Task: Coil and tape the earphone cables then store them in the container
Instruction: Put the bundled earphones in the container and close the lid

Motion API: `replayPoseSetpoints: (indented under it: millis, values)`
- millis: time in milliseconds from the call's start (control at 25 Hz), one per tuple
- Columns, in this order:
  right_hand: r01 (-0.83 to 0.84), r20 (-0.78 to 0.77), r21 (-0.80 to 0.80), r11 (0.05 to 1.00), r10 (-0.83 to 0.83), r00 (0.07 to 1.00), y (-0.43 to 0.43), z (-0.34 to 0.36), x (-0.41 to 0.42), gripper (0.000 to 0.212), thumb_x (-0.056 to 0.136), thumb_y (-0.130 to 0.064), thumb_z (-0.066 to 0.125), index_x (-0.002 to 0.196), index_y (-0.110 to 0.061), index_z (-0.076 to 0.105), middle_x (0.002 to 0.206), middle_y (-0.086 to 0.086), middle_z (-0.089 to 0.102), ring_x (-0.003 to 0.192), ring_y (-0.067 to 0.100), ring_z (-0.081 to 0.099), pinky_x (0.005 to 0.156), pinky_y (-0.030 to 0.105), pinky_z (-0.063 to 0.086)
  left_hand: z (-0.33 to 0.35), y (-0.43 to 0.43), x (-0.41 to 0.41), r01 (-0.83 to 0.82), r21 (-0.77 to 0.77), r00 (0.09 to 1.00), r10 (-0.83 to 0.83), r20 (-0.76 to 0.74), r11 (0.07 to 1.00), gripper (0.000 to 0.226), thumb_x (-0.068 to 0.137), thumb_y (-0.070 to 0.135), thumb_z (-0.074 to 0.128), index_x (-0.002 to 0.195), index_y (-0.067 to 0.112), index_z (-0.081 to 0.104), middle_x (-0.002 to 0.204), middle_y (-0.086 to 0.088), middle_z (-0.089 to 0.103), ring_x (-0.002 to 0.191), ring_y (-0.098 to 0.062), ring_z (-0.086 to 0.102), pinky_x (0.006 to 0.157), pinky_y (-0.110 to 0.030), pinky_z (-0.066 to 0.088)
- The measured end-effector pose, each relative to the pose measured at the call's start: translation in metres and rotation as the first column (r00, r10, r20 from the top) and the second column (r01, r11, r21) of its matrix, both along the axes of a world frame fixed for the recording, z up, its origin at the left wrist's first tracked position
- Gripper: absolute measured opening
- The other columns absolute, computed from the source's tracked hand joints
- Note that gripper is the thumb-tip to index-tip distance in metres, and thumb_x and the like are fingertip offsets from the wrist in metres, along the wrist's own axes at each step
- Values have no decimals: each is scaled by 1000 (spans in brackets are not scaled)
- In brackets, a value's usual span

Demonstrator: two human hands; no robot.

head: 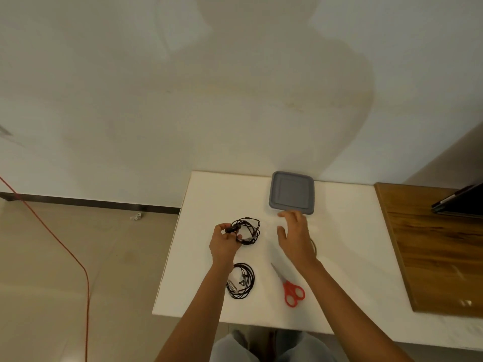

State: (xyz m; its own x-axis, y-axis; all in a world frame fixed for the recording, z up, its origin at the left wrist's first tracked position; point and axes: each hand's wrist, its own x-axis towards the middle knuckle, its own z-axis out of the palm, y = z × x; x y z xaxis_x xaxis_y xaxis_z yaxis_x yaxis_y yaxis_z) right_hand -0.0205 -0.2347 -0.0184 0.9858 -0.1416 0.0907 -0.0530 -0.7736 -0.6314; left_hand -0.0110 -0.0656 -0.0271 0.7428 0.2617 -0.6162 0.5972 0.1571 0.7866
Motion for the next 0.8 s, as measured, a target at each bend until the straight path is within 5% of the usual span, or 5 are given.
replayPoseSetpoints:
  millis: [200,440,560,680,800]
  values:
    - [-75,-57,-203,976,65,996,-13,-22,33,58,84,-2,65,138,-2,45,147,21,40,140,36,32,113,45,31,-1,-1,0,24,354,995,-55,80,935,25,88,4,63,112,8,57,87,-8,68,73,-18,62,62,-17,48]
    - [-81,-48,-347,934,68,997,-9,-21,32,49,66,-30,85,103,-3,67,112,19,68,110,38,62,83,46,53,16,-11,-1,-84,474,988,13,152,876,20,91,14,59,108,7,53,89,-2,60,74,-16,56,61,-21,41]
    - [-142,-54,-471,871,133,990,-7,-18,23,43,63,-29,87,91,-1,69,98,20,71,95,38,68,73,44,59,22,-26,4,76,331,963,-156,222,941,15,94,8,49,100,8,63,81,-2,66,71,-13,63,63,-11,48]
    - [-221,-116,-644,733,192,975,-2,-21,17,41,57,-21,90,85,2,70,90,25,72,85,39,71,72,47,60,26,-47,11,267,-30,958,-262,117,963,25,97,15,44,86,10,65,79,-4,64,80,-19,61,76,-23,51]
    - [-280,-150,-752,596,260,954,1,-22,11,41,54,-12,89,87,4,72,87,26,72,80,37,72,71,45,60,27,-55,15,265,-111,964,-262,36,958,31,97,22,43,72,17,62,80,-4,61,84,-19,56,81,-31,47]
